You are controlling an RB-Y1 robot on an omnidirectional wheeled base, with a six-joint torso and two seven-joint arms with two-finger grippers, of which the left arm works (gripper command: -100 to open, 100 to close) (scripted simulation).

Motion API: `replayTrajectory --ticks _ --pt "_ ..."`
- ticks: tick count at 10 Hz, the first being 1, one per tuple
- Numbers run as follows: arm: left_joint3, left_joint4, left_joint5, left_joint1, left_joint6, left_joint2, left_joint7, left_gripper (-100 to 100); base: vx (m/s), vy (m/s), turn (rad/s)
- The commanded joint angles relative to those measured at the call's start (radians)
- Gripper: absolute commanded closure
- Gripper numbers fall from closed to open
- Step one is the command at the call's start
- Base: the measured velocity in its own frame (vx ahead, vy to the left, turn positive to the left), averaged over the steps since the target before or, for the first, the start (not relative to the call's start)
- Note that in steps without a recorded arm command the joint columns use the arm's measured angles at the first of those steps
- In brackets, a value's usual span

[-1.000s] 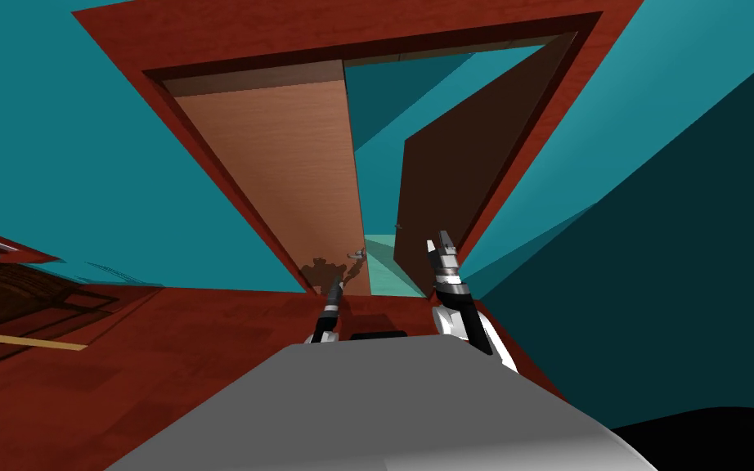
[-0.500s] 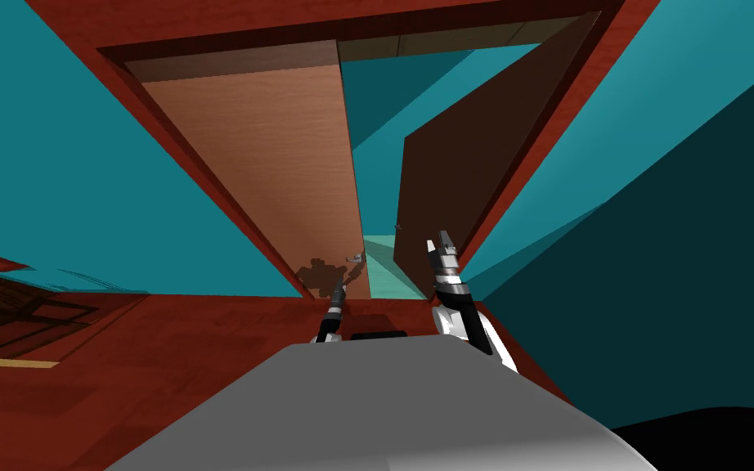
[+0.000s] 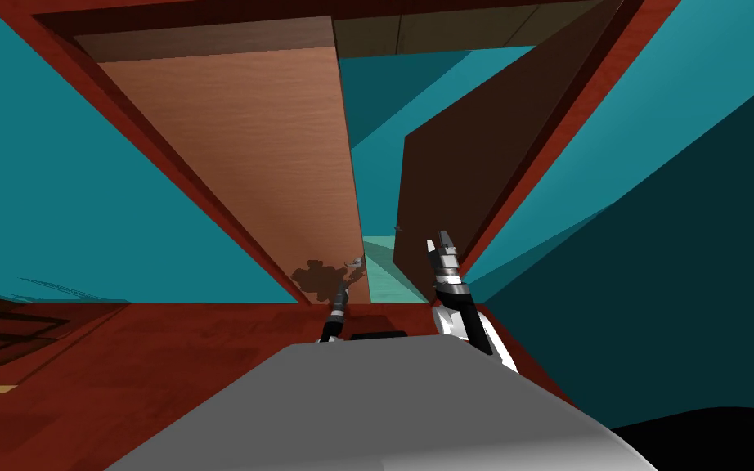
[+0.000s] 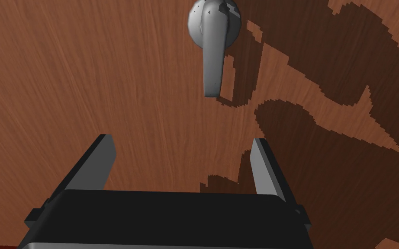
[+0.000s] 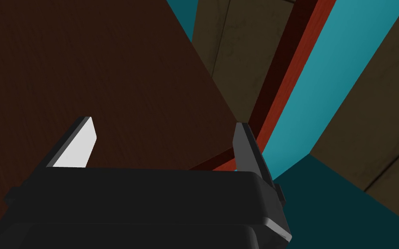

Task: Push the door open

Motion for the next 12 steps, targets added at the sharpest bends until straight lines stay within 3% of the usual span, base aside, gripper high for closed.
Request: replayTrajectory --ticks 1,2,4,7,10,12 --pt "-0.004 0.035 -0.001 -0.012 -0.006 -0.009 0.002 -100 0.129 0.045 -0.032" --pt "-0.006 0.051 -0.001 -0.017 -0.010 -0.013 0.004 -100 0.128 0.034 -0.036" --pt "0.000 0.054 0.000 -0.022 -0.012 0.003 0.003 -100 0.078 0.001 -0.015" --pt "0.008 0.073 0.002 -0.033 -0.018 0.012 0.002 -100 0.201 -0.020 -0.021" --pt "0.016 0.093 0.005 -0.045 -0.025 0.003 0.002 -100 0.202 0.004 -0.021" --pt "0.022 0.108 0.006 -0.054 -0.030 -0.015 0.001 -100 0.197 -0.006 -0.022"
